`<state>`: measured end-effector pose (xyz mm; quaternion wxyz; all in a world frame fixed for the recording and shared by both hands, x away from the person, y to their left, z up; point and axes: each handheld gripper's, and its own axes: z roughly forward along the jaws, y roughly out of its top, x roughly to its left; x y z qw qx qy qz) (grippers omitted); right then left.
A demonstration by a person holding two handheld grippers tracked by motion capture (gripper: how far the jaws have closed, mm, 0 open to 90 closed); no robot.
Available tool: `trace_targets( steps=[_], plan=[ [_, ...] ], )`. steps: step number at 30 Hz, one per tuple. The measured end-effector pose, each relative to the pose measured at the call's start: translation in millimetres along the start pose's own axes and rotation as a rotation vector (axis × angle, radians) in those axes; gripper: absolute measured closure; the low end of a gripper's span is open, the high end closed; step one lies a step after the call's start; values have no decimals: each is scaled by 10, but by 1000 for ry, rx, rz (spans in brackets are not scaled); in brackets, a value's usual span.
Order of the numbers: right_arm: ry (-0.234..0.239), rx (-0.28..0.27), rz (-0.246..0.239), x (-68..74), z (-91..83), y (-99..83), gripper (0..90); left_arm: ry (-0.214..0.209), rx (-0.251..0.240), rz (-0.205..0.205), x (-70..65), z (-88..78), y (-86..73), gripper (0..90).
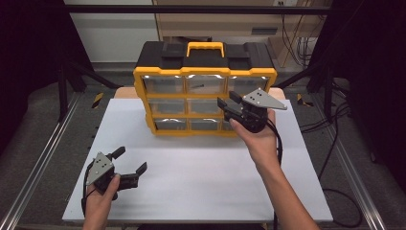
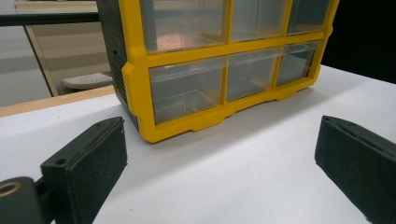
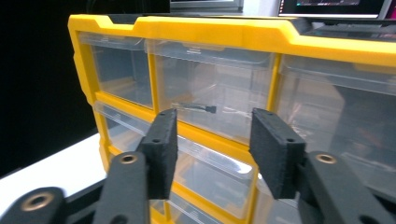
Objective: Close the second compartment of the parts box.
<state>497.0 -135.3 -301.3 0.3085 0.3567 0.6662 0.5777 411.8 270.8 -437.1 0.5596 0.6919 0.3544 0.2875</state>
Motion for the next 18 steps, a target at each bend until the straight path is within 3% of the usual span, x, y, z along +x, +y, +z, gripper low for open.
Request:
trace_targets(
  steps=[10,18],
  plan=[
    [-4,-11,-12,-67,-83,-59,181,1,2,-5,4,0,-4,23],
    [-11,-29,-5,-78,-176,-96,76,4,1,-8,12,-5,-4,23]
  ],
)
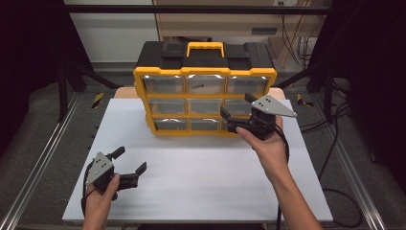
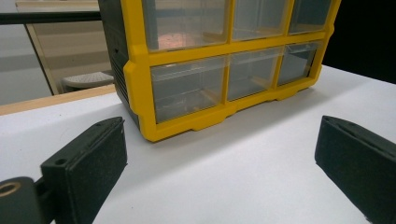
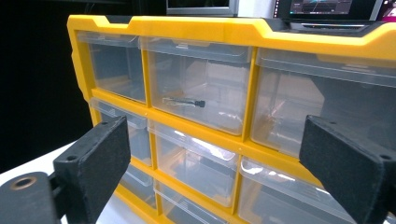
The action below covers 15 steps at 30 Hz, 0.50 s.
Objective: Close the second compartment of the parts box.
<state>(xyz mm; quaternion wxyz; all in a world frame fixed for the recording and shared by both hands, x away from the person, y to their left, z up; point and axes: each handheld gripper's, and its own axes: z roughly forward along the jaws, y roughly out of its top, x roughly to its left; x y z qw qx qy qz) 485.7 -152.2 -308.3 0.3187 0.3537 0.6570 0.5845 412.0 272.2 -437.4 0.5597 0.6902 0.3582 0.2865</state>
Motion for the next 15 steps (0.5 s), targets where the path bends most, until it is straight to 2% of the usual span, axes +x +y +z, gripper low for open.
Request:
trace_targets(
  steps=[6,15],
  plan=[
    [-8,-1,-15,-28,-76,-45,68,1,-2,-2,8,-6,1,23],
    [-19,-11,2,-128,-204,-119,59,1,-4,-4,9,-6,1,22]
  ],
)
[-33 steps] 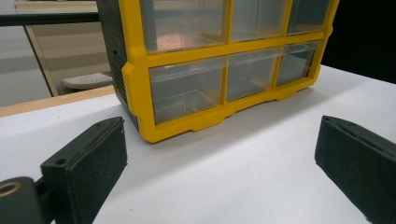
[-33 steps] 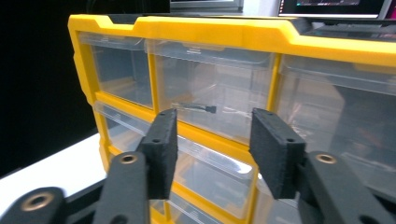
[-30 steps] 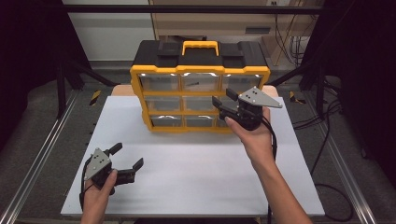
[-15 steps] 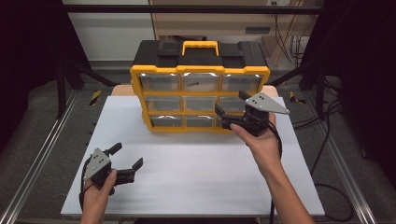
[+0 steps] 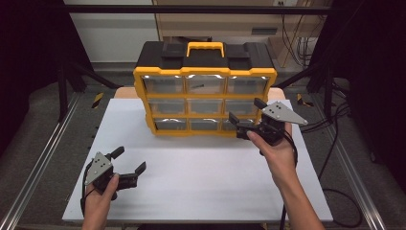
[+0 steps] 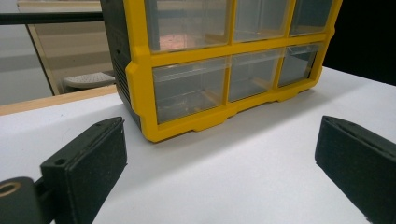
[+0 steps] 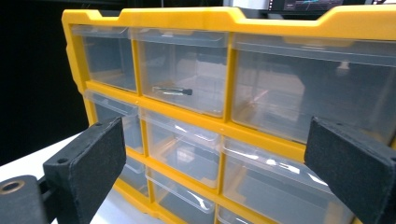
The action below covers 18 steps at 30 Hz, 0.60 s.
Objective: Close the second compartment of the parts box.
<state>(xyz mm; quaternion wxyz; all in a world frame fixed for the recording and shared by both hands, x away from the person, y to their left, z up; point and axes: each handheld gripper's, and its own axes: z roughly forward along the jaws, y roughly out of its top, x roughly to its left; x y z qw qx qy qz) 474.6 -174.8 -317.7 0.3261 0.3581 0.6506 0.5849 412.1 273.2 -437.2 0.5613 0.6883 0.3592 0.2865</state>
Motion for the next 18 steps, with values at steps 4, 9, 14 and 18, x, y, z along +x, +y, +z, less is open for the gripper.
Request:
trace_targets(
  steps=[4,9,14,18],
  plan=[
    [-6,-8,1,-51,-77,-9,59,-2,1,0,0,3,-1,22],
    [-8,-8,1,-84,-164,-35,56,-1,3,1,-1,5,-1,22],
    [-10,-2,-8,-130,-242,-86,52,-1,3,0,2,6,-3,22],
    [-13,0,-12,-179,-310,-139,52,0,4,0,5,6,-4,22]
  ],
)
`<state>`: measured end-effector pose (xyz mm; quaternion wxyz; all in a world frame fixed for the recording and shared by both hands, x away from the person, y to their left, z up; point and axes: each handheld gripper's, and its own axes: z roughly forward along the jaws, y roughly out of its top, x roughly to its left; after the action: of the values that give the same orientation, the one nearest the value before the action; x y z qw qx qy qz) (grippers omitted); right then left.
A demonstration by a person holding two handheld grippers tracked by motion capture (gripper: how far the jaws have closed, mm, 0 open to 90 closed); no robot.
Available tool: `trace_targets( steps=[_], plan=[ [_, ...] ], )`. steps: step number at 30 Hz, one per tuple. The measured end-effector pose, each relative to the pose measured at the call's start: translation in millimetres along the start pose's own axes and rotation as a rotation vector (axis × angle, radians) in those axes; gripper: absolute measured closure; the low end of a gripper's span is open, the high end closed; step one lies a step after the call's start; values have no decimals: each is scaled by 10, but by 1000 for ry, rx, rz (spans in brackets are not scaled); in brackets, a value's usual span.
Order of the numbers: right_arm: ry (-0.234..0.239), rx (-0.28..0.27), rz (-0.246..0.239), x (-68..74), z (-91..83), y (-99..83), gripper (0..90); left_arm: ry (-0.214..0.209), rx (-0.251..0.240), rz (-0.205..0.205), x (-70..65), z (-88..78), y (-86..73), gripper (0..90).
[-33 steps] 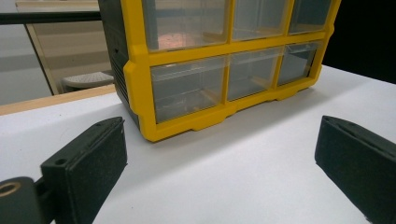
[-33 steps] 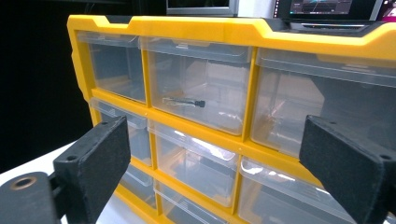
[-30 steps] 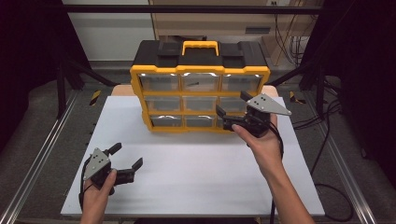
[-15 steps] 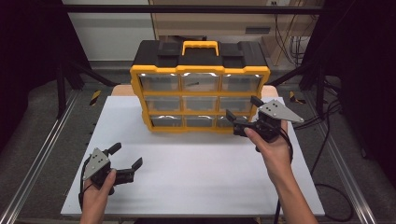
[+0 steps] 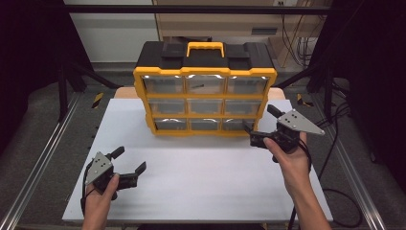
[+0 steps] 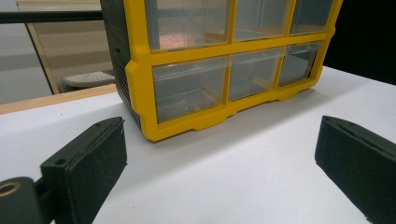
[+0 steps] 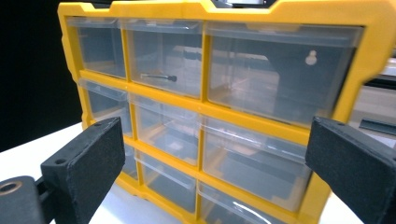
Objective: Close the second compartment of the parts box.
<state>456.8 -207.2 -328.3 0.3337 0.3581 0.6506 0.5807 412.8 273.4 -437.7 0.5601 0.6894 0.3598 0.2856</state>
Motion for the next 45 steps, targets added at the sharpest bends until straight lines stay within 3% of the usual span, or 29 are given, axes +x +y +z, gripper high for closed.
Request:
trace_targets(
  steps=[23,45],
  plan=[
    [-33,13,52,-234,-337,-296,48,-3,2,-3,1,1,-4,22],
    [-46,37,70,-385,-601,-600,56,-17,8,7,-15,12,-7,22]
  ],
)
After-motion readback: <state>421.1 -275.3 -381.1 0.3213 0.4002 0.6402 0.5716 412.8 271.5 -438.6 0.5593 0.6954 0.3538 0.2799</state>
